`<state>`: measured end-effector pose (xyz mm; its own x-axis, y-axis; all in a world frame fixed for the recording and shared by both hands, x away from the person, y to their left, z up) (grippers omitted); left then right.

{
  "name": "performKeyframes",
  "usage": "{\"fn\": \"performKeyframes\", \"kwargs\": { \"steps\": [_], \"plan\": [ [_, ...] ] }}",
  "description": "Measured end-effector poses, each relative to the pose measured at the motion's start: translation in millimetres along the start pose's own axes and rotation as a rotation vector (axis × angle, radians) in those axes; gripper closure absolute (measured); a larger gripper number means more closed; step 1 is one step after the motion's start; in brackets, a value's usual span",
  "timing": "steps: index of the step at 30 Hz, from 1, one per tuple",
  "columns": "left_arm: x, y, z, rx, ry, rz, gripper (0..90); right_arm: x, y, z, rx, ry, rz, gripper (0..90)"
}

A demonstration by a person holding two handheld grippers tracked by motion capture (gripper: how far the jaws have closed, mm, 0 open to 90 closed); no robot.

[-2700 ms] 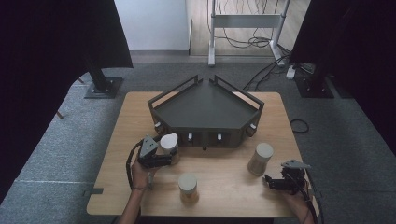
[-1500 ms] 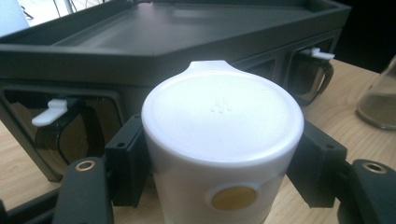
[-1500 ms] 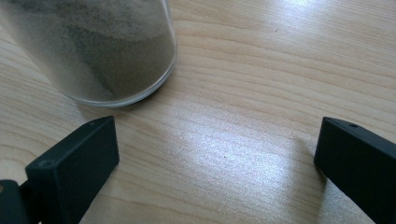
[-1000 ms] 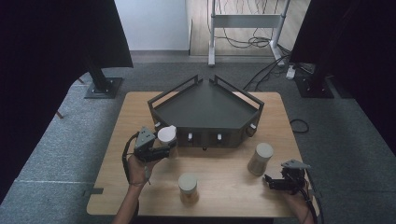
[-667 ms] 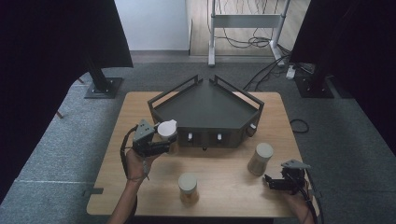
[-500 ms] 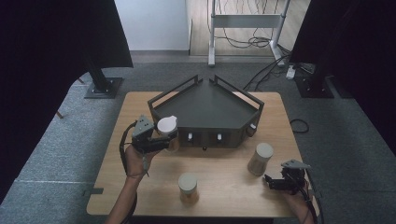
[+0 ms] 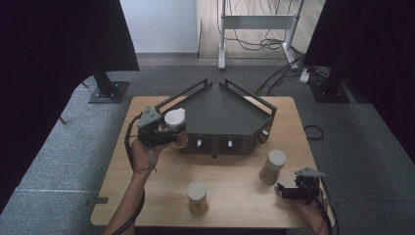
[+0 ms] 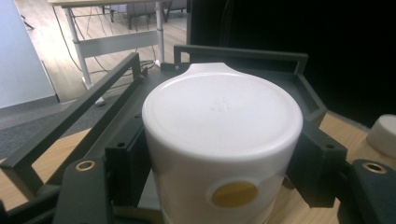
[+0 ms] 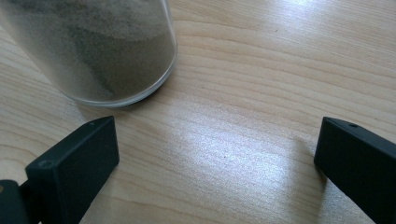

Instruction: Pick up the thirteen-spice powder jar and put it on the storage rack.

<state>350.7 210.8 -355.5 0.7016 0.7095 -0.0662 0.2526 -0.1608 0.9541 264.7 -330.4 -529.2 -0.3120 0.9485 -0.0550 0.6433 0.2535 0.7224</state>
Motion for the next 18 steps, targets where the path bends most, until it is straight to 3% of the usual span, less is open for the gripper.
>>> {"fn": "performKeyframes", "kwargs": {
  "steps": [12,18],
  "plan": [
    [2.6,22.6,7.5,-0.023,0.035,0.016,30.6,0.0,0.0,0.0,0.0,0.0,0.0,0.0],
    [7.6,28.5,11.4,-0.037,0.054,0.003,30.6,0.0,-0.1,0.0,-0.001,0.0,0.0,0.0]
  ]
}}
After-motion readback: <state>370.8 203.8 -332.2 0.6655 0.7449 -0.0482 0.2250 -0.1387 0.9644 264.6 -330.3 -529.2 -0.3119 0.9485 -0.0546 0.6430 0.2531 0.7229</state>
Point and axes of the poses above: each handheld gripper's, and its own axes: z roughly forward along the jaws, y roughly out of its top, x roughly to its left, the point moved 9 cm from there along z, roughly forward along the jaws, and after that the axes turned 5 degrees about -y, right-handed, at the moved point
